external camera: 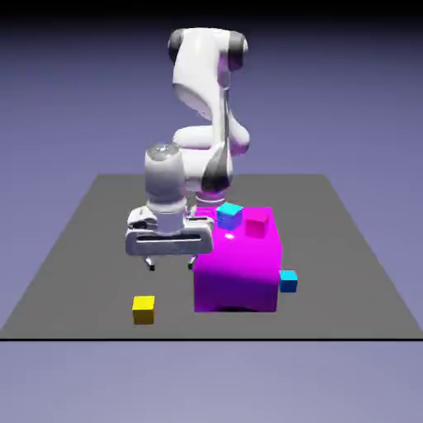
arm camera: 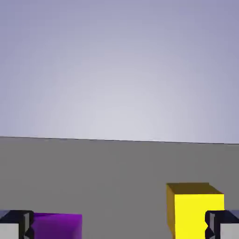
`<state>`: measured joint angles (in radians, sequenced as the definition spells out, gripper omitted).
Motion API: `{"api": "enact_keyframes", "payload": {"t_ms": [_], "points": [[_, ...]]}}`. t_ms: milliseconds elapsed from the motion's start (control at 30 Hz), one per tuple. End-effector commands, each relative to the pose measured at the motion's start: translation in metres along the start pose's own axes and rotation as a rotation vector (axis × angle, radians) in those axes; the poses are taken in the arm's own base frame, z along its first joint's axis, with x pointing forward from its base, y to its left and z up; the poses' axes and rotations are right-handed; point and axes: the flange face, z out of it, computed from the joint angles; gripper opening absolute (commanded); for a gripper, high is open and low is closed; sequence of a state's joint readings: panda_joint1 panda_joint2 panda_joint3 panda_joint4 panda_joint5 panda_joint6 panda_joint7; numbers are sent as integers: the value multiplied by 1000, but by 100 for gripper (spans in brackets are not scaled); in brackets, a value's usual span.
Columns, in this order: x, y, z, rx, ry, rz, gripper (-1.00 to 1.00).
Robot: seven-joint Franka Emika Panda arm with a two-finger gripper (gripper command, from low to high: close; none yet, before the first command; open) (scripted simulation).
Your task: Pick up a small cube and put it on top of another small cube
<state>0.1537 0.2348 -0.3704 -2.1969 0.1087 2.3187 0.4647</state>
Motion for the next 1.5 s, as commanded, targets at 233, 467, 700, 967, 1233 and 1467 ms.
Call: {"api": "enact_keyframes", "payload": {"t_ms": [233, 467, 700, 967, 1233, 1467], "points": [[46, 18, 68, -218, -203, -3, 0], [52, 41, 156, -325, -295, -7, 0], [69, 24, 77, -296, -276, -10, -100], [-37, -80, -19, -244, -324, -281, -100], [-177, -131, -128, -310, -245, -552, -100], [-275, -137, -154, -470, -132, -684, -100]]}}
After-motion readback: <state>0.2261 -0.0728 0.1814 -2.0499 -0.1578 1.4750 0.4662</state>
